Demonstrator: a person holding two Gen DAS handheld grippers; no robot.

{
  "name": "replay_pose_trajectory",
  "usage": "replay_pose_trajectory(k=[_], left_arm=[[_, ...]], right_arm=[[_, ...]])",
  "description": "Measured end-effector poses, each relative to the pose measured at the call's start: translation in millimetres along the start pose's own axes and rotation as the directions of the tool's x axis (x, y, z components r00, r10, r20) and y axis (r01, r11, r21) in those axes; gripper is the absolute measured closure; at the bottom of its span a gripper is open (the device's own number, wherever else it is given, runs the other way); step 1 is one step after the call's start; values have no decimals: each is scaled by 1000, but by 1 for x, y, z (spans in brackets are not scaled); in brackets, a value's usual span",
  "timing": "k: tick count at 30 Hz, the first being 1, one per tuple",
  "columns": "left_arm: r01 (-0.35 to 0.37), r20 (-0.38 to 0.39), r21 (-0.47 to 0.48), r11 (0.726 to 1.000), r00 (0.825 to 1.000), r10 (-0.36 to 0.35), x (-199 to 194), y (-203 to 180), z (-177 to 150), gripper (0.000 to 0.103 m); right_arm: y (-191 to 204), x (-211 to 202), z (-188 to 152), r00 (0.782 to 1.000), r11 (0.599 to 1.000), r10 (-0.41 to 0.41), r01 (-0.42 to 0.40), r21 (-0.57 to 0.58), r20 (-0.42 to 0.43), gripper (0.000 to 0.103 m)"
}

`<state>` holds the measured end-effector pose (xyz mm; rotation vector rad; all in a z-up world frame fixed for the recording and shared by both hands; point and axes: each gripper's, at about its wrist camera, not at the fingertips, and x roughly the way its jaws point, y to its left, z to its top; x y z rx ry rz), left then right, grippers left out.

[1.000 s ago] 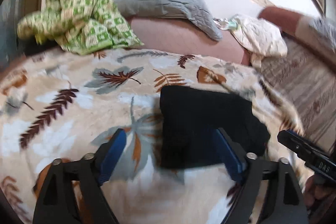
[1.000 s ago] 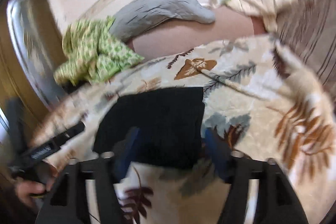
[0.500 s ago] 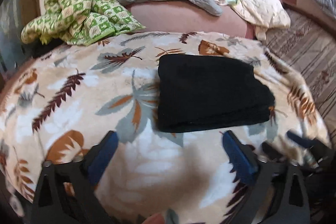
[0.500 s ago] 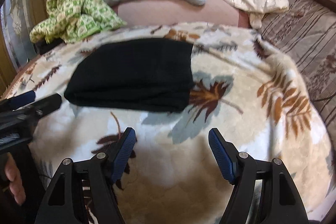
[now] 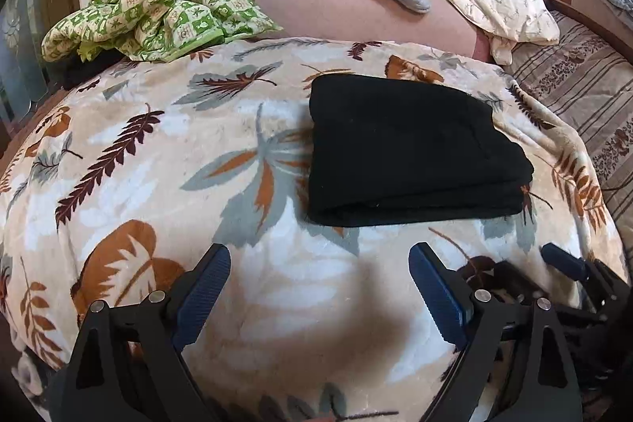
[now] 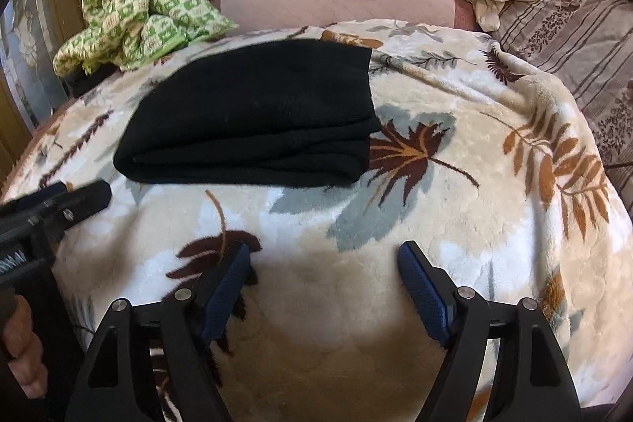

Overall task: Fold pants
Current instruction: 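Open both tools and withdraw them from the folded pants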

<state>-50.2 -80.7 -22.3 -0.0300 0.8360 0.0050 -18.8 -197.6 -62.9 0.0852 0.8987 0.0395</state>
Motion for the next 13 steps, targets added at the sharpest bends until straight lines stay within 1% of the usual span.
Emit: replay_pose_trajectory(k=[2, 3, 6, 8, 11, 13], left_arm=[[-5, 1, 10, 1000, 1000, 5, 1, -1, -1, 11], [-2, -1, 12, 1000, 1000, 2, 2, -1, -1, 11], [-2, 7, 18, 1000, 1000, 2, 2, -2, -4, 11], [-8, 22, 15, 1000, 1000, 7, 1, -2, -6, 11], [-47, 25, 18, 999, 999, 46, 2, -1, -9, 12], [-45, 18, 25, 999, 999, 44, 4, -3, -9, 12]], right_arm=[[-3, -9, 4, 999, 999, 34, -35, 24, 42, 26], [-2, -16, 6, 996, 999, 39, -41, 22, 81, 26], [1, -35, 10, 984, 999, 35, -34, -8, 176, 25], [5, -43, 11, 976, 999, 45, -40, -29, 215, 25], [10, -46, 13, 972, 997, 49, -36, -61, 228, 26], [10, -45, 14, 973, 997, 50, -36, -66, 226, 26]])
